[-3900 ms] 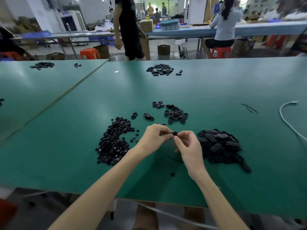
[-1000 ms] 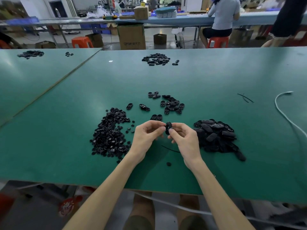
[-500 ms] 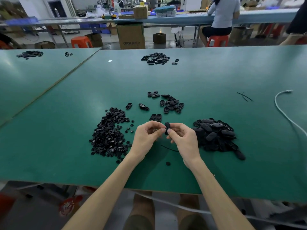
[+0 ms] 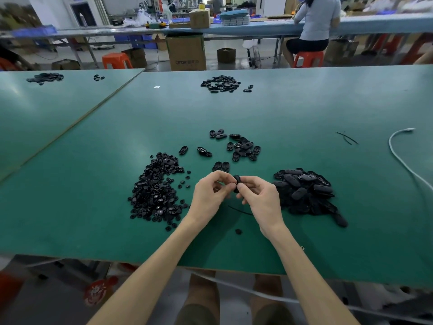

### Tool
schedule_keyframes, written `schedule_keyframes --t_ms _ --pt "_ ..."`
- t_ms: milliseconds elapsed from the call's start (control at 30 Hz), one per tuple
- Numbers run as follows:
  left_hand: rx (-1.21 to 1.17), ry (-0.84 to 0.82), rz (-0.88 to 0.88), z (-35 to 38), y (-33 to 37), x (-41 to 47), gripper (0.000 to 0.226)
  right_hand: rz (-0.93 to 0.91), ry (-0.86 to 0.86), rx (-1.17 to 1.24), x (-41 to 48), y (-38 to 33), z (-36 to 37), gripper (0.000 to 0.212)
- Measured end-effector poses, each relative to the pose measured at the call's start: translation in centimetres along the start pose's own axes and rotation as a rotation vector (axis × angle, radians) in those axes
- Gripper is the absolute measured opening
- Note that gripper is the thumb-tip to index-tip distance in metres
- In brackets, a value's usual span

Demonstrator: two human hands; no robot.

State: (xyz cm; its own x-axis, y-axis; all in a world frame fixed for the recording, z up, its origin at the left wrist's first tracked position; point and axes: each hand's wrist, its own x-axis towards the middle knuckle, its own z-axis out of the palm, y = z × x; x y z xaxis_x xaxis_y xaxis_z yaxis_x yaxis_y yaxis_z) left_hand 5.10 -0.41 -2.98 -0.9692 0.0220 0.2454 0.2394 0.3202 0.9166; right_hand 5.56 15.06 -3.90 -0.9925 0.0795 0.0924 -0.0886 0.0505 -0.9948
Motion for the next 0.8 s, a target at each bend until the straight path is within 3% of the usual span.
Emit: schedule_keyframes --t_ms 800 --pt "0.003 -0.001 -0.009 -0.06 0.17 -0.13 0.006 0.003 -0.017 0.008 -0.23 -0.28 0.05 0.017"
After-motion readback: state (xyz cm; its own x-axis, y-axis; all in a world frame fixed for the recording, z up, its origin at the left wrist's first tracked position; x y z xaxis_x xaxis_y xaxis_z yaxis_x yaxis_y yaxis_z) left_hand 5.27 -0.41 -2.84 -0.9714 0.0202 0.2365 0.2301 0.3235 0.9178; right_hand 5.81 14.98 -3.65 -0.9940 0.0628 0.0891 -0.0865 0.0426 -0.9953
